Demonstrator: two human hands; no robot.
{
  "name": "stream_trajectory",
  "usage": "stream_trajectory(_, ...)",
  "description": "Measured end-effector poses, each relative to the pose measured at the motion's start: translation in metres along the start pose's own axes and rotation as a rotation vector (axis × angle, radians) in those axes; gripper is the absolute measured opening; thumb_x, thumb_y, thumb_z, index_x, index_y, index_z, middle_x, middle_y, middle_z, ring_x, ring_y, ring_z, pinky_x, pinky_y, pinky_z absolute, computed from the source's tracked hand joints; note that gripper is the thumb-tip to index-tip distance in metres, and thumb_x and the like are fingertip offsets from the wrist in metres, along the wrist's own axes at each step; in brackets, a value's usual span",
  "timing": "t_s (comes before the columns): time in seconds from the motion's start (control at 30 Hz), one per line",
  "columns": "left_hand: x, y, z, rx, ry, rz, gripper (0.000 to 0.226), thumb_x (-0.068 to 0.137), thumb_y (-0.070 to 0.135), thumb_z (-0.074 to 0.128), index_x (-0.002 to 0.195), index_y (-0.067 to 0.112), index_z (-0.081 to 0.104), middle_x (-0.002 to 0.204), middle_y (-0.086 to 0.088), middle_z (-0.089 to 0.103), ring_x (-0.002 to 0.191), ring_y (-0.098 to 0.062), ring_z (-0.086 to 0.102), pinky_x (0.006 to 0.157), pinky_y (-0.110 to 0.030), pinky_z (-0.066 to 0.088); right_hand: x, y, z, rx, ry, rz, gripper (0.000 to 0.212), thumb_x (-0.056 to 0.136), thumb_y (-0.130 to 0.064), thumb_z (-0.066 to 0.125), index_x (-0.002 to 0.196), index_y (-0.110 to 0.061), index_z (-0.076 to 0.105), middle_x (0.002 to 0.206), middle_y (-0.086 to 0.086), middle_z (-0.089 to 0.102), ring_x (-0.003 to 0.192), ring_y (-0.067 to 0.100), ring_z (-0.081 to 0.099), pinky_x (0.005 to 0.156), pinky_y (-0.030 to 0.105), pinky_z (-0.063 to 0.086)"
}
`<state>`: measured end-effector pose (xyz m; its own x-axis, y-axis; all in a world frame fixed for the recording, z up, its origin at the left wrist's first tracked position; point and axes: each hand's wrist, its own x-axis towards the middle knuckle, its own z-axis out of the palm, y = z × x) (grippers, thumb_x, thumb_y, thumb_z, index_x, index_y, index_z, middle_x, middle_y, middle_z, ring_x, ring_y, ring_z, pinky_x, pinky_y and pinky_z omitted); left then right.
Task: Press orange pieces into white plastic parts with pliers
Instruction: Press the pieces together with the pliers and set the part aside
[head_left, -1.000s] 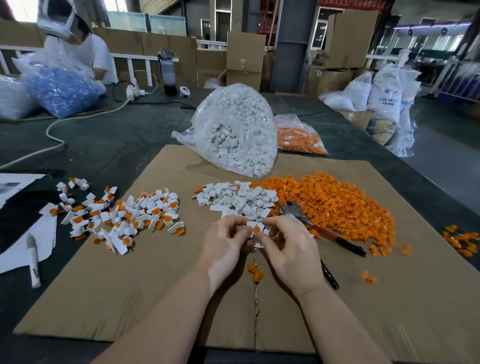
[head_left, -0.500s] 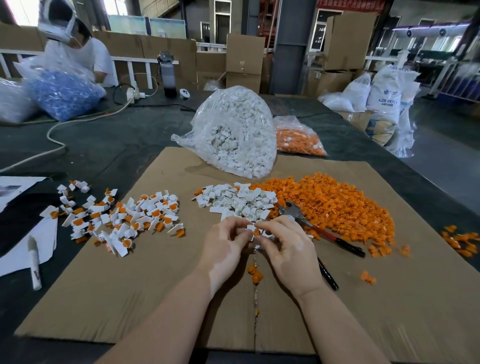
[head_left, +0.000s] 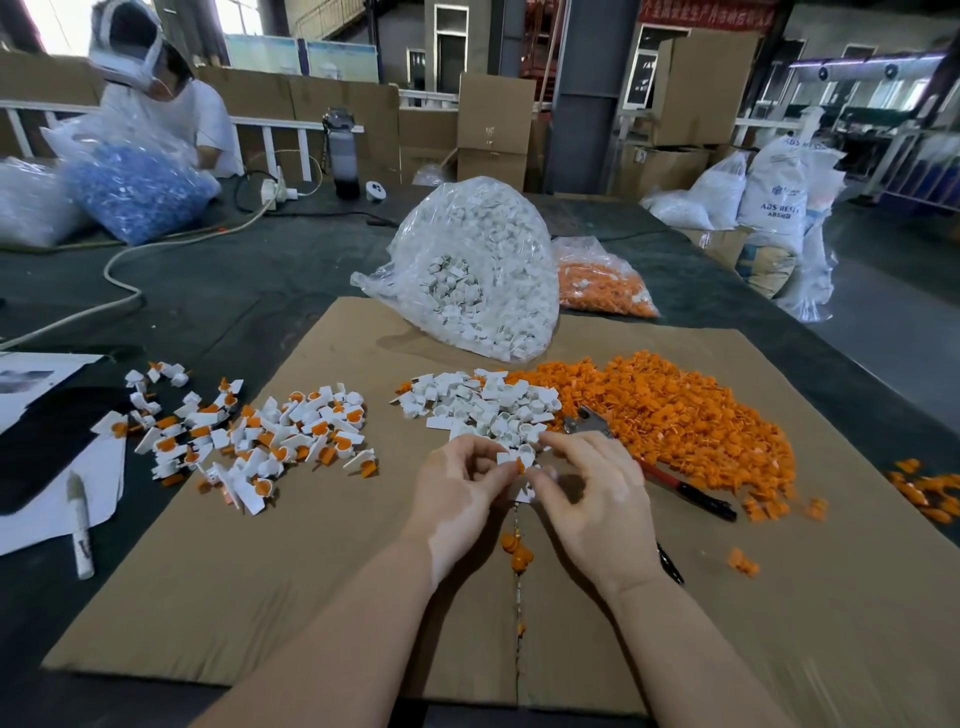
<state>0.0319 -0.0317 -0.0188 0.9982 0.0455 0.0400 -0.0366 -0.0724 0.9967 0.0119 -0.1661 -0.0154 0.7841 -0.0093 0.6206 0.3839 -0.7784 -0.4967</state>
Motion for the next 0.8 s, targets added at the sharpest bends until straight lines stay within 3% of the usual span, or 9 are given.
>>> stream_trajectory(0.1,0.002,0.000,-0.001,-0.027,-0.006,-0.021,0.009,0.083,0.004,0.067,0.089,0.004,0.059,0.072,-0.020,0.062,0.061,-0.020,0.063,0.063,-0.030,0.052,0.002,0.004,-0.009,-0.318,-0.042,0.298,0.044,0.087,-0.042,0.059,0.122,-0.017,0.057,0.120,0.003,0.058,0.114,0.023,0.048,0.094,0.038,0.031)
stream_trajectory(0.2,0.004,0.001,-0.002,-0.018,-0.010,-0.023,0.008,0.083,0.008,0.067,0.087,0.006,0.061,0.067,-0.011,0.066,0.057,-0.015,0.062,0.060,-0.026,0.051,0.009,0.014,-0.022,-0.585,-0.354,0.589,0.064,0.084,-0.064,0.043,0.131,-0.021,0.041,0.137,0.006,0.040,0.127,0.026,0.033,0.104,0.047,0.023)
stream_trajectory(0.27,0.005,0.002,-0.003,-0.061,-0.019,-0.047,0.007,0.084,0.009,0.068,0.085,0.006,0.061,0.063,-0.006,0.065,0.056,-0.014,0.061,0.060,-0.029,0.051,0.013,0.020,-0.029,-0.632,-0.487,0.644,0.063,0.084,-0.064,0.041,0.132,-0.023,0.037,0.141,0.008,0.035,0.130,0.028,0.029,0.107,0.053,0.017)
stream_trajectory(0.33,0.005,0.002,-0.003,-0.094,-0.027,-0.071,0.005,0.084,0.008,0.067,0.083,0.007,0.062,0.062,-0.005,0.064,0.053,-0.011,0.060,0.057,-0.026,0.052,0.016,0.021,-0.033,-0.660,-0.506,0.623,0.052,0.088,-0.057,0.041,0.128,-0.024,0.040,0.139,0.008,0.036,0.129,0.028,0.030,0.108,0.056,0.013)
stream_trajectory(0.43,0.006,0.005,-0.004,-0.195,-0.019,-0.141,0.004,0.085,0.004,0.065,0.085,0.005,0.062,0.058,-0.004,0.063,0.049,-0.008,0.057,0.051,-0.022,0.052,0.018,0.020,-0.035,-0.681,-0.469,0.551,0.042,0.090,-0.051,0.044,0.117,-0.018,0.044,0.128,0.007,0.045,0.121,0.027,0.040,0.105,0.050,0.025)
stream_trajectory(0.5,0.007,0.006,-0.004,-0.271,-0.004,-0.181,0.005,0.085,0.002,0.064,0.089,0.001,0.061,0.056,-0.005,0.061,0.048,-0.010,0.056,0.048,-0.021,0.050,0.019,0.016,-0.037,-0.644,-0.418,0.496,0.038,0.091,-0.047,0.045,0.109,-0.014,0.044,0.119,0.007,0.051,0.112,0.026,0.047,0.093,0.040,0.038)
stream_trajectory(0.6,0.008,0.009,-0.004,-0.334,0.008,-0.199,0.011,0.087,0.002,0.062,0.095,-0.004,0.059,0.058,-0.007,0.062,0.049,-0.010,0.055,0.049,-0.020,0.048,0.024,0.005,-0.042,-0.508,-0.392,0.432,0.031,0.093,-0.045,0.043,0.099,-0.015,0.045,0.104,0.005,0.053,0.100,0.025,0.051,0.074,0.033,0.039)
stream_trajectory(0.73,0.009,0.013,-0.007,-0.374,0.020,-0.199,0.018,0.087,-0.002,0.060,0.103,-0.010,0.055,0.064,-0.011,0.059,0.046,-0.007,0.055,0.050,-0.015,0.048,0.034,-0.014,-0.047,-0.110,-0.600,0.444,0.032,0.091,-0.037,0.046,0.083,-0.007,0.055,0.071,0.003,0.051,0.070,0.024,0.051,0.059,0.030,0.033)
stream_trajectory(0.8,0.010,0.015,-0.008,-0.375,0.019,-0.207,0.018,0.087,-0.003,0.059,0.103,-0.010,0.056,0.063,-0.008,0.062,0.046,-0.006,0.056,0.049,-0.015,0.049,0.035,-0.023,-0.048,0.079,-0.717,0.470,0.036,0.091,-0.034,0.048,0.072,-0.004,0.055,0.062,0.007,0.046,0.058,0.022,0.042,0.058,0.031,0.030)
